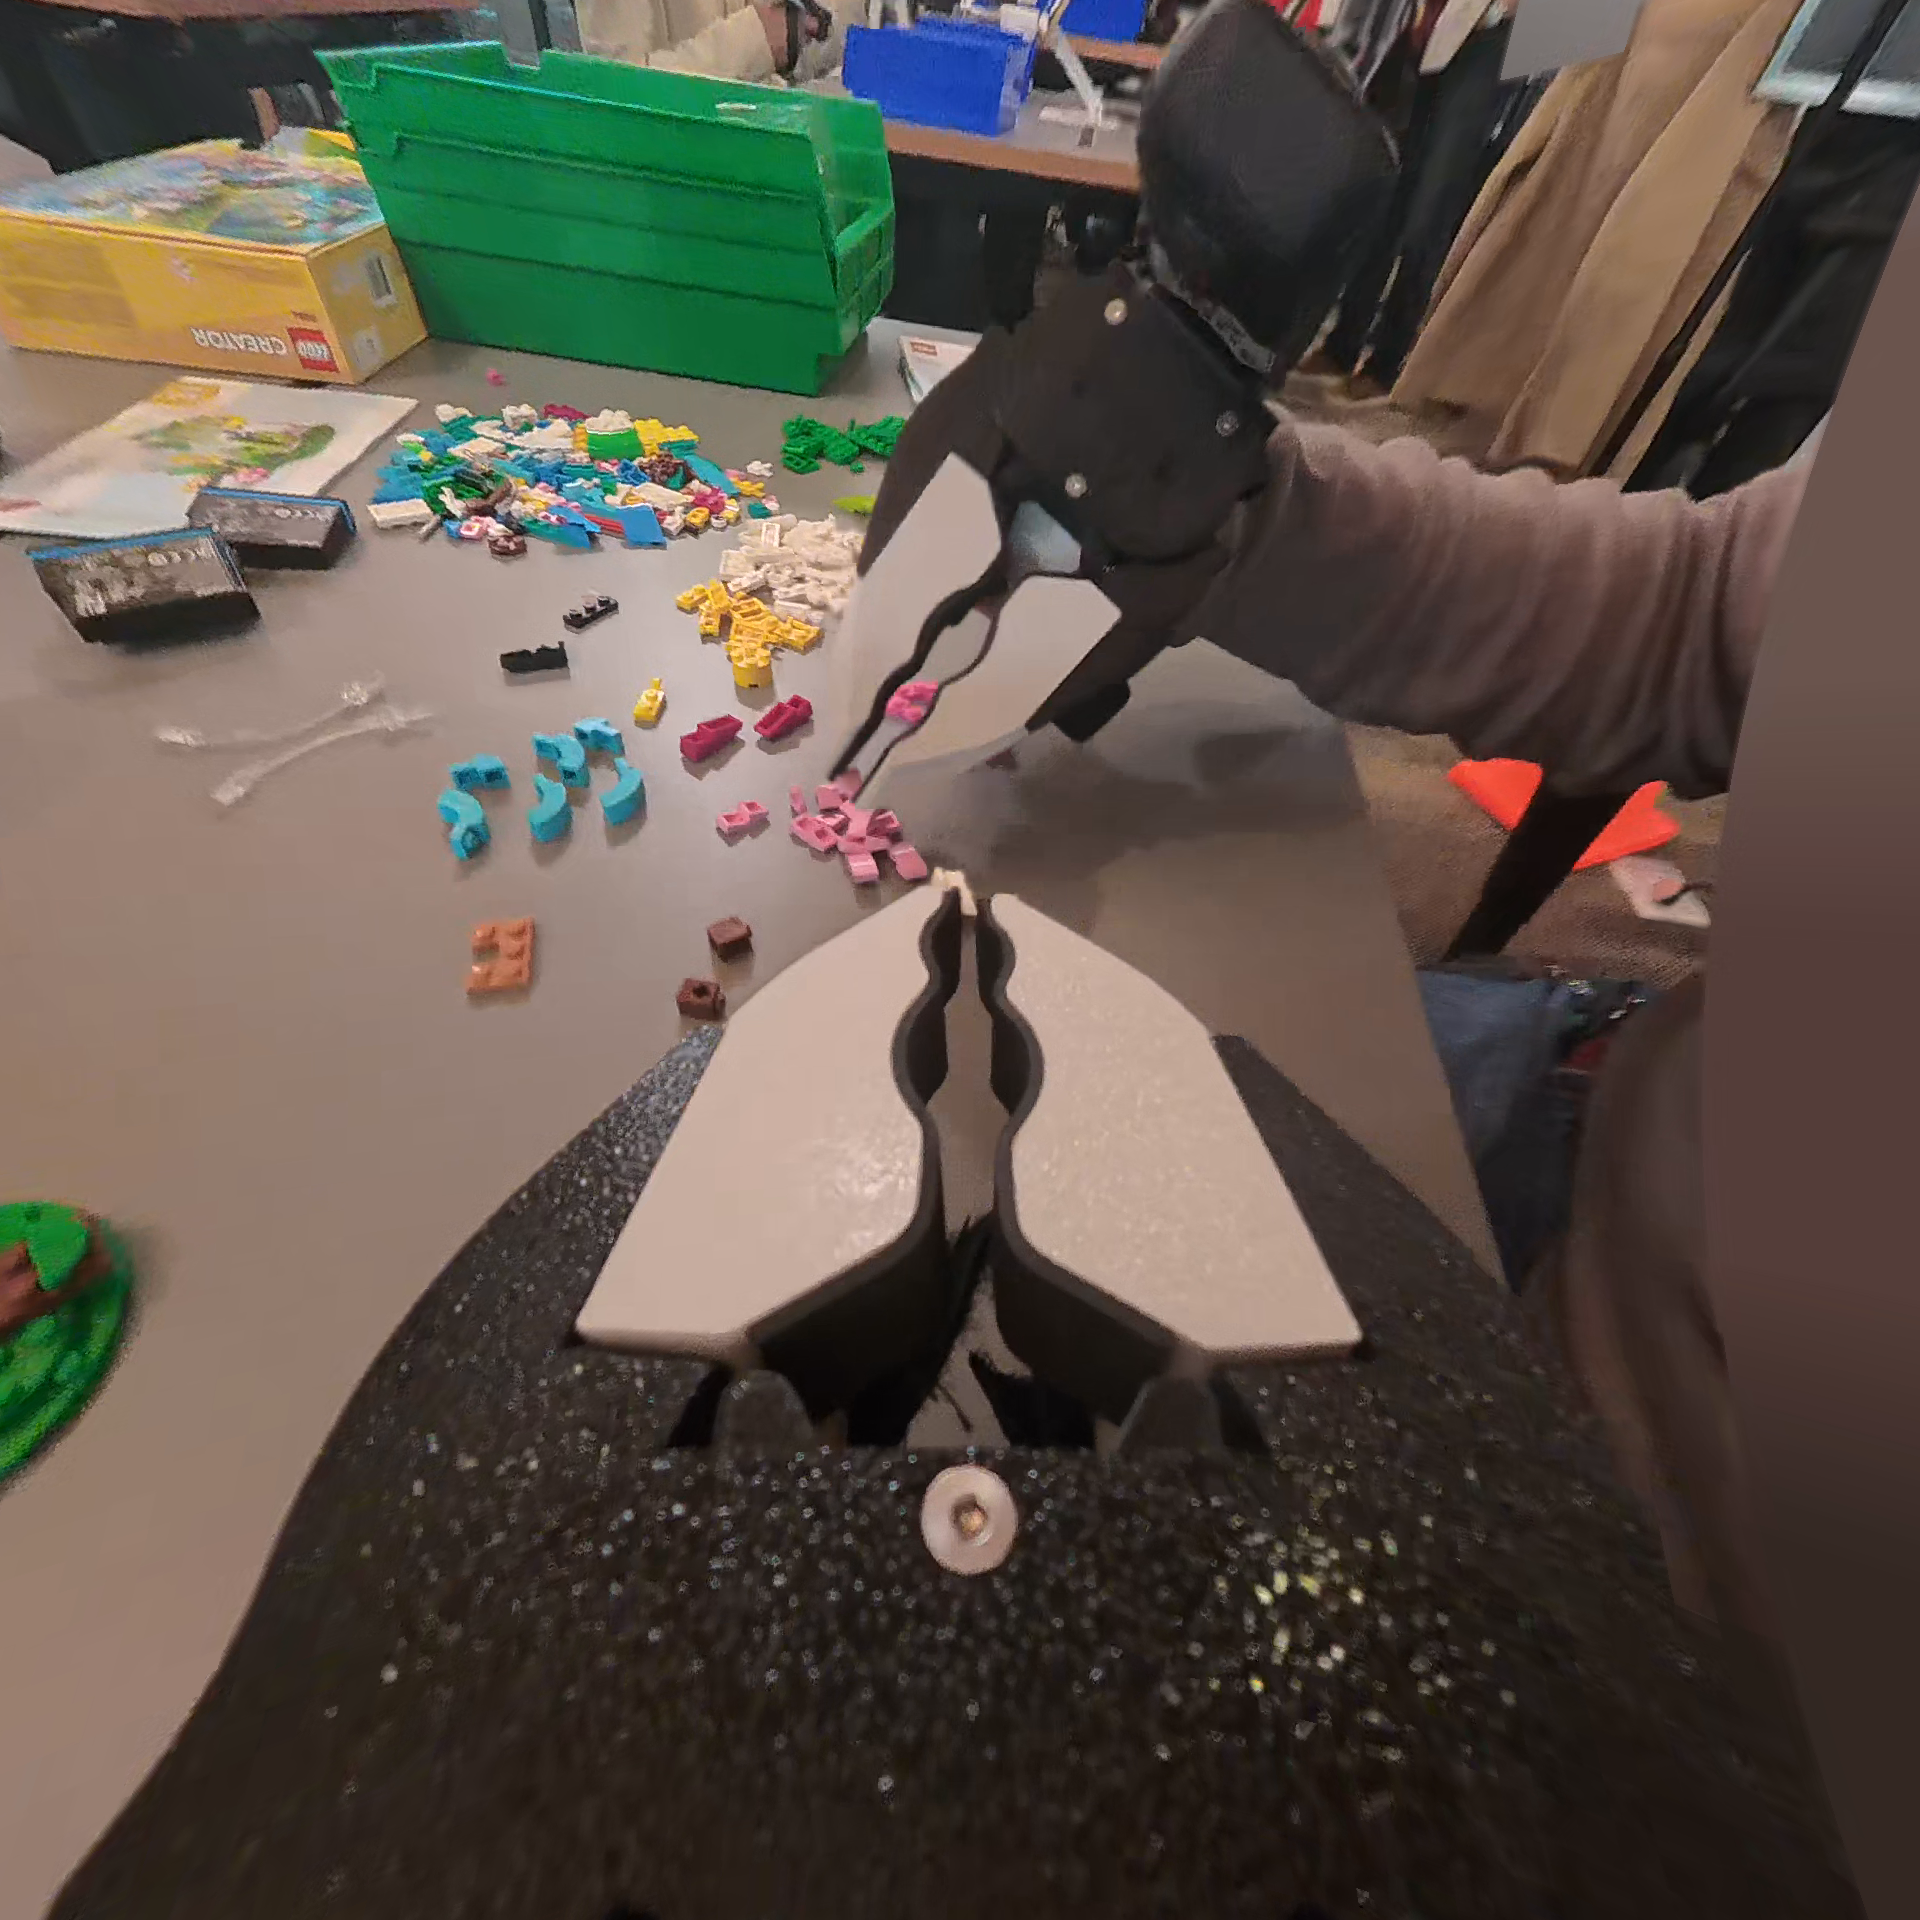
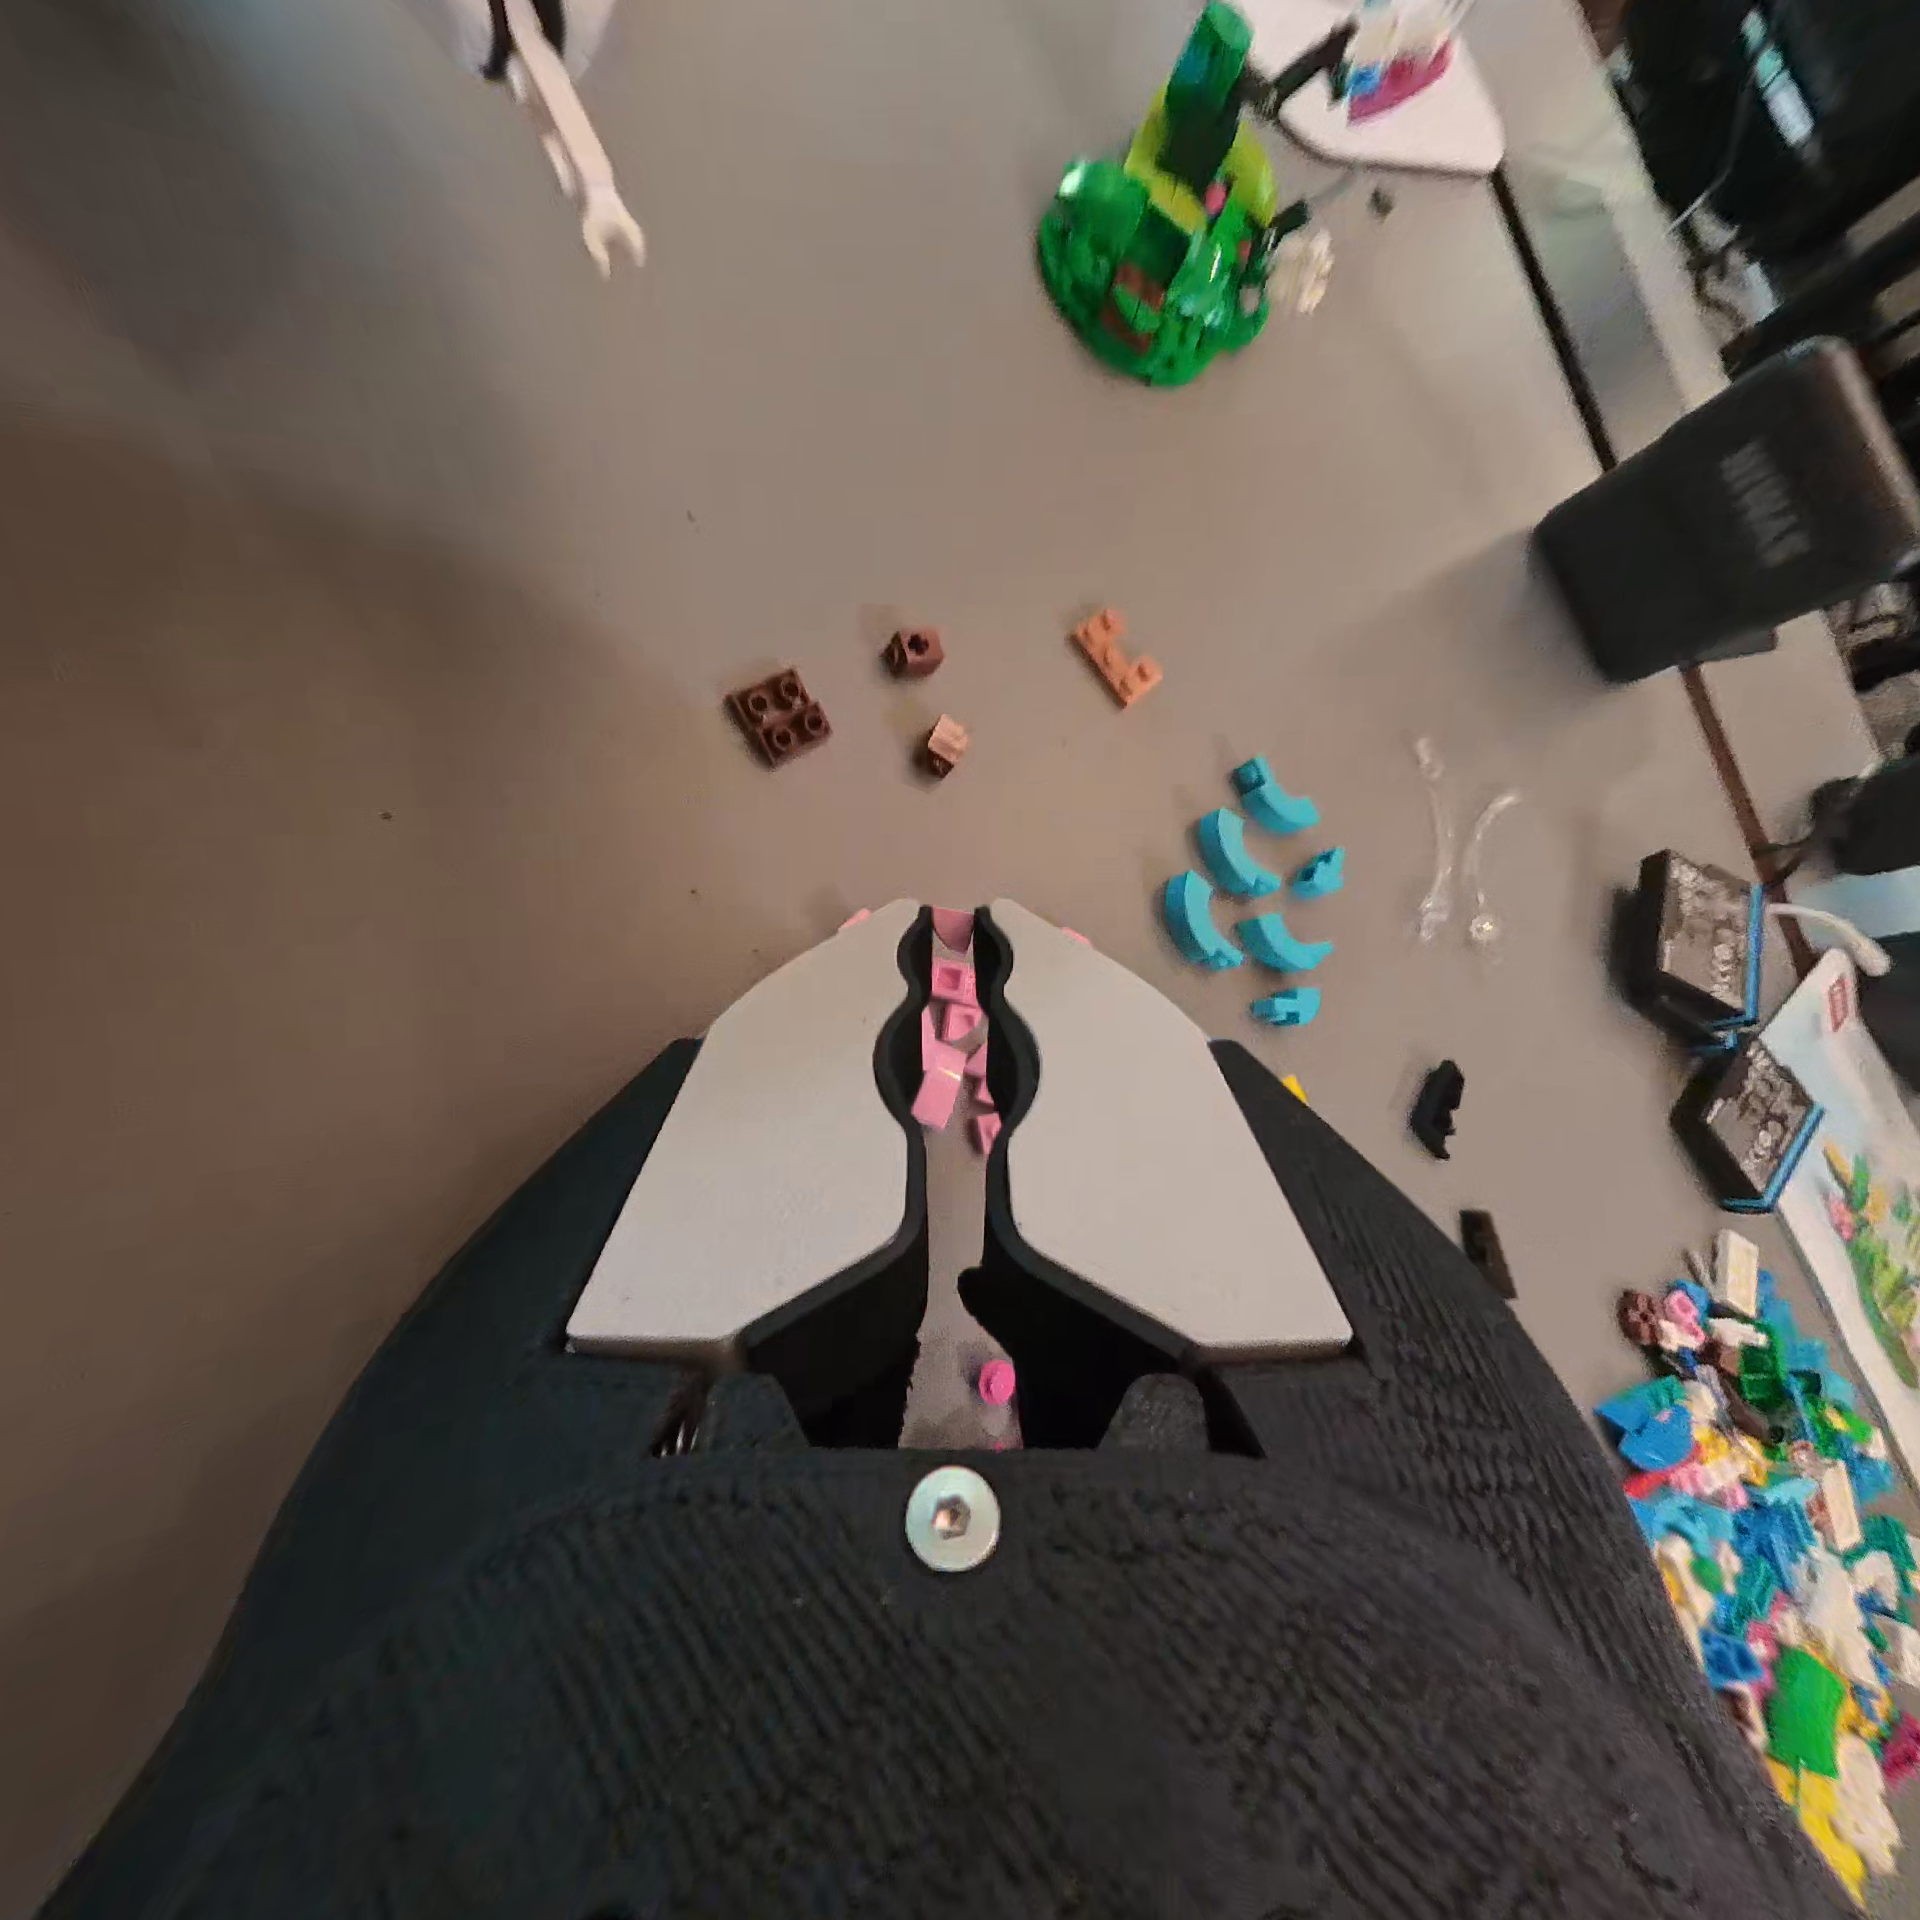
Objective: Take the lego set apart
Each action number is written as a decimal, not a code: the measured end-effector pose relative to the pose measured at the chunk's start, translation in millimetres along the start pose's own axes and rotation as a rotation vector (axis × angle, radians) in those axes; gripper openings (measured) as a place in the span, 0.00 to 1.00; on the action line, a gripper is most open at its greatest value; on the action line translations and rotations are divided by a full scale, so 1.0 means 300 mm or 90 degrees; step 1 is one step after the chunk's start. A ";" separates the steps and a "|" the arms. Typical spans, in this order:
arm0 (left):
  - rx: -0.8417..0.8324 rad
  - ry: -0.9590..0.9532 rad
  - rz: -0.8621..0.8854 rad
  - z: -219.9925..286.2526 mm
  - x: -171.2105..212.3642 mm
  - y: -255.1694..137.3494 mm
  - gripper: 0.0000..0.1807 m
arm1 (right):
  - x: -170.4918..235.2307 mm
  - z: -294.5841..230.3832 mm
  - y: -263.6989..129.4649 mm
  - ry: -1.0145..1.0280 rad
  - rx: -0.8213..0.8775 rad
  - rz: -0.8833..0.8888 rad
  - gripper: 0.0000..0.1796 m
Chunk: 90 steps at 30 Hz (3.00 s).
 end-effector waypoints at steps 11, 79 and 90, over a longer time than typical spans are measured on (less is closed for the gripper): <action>0.005 0.209 -0.006 0.000 -0.038 0.091 0.01 | -0.129 -0.027 -0.088 0.197 -0.136 0.187 0.12; -0.782 -0.139 0.162 -0.331 0.136 -1.001 0.32 | -0.485 0.252 0.753 0.472 -0.257 -0.050 0.11; -0.399 -0.047 0.094 -0.330 0.093 -0.663 0.34 | -0.579 0.177 0.606 0.343 -0.378 0.106 0.10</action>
Point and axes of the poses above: each gripper's, where its closed fingertips meet, y out along the fingers, x out of its underside, z = x × y across the jaws, the point moved 5 cm from there along -y, back along the fingers, and after that the axes turned 14 degrees about x, right-handed, at the moved point
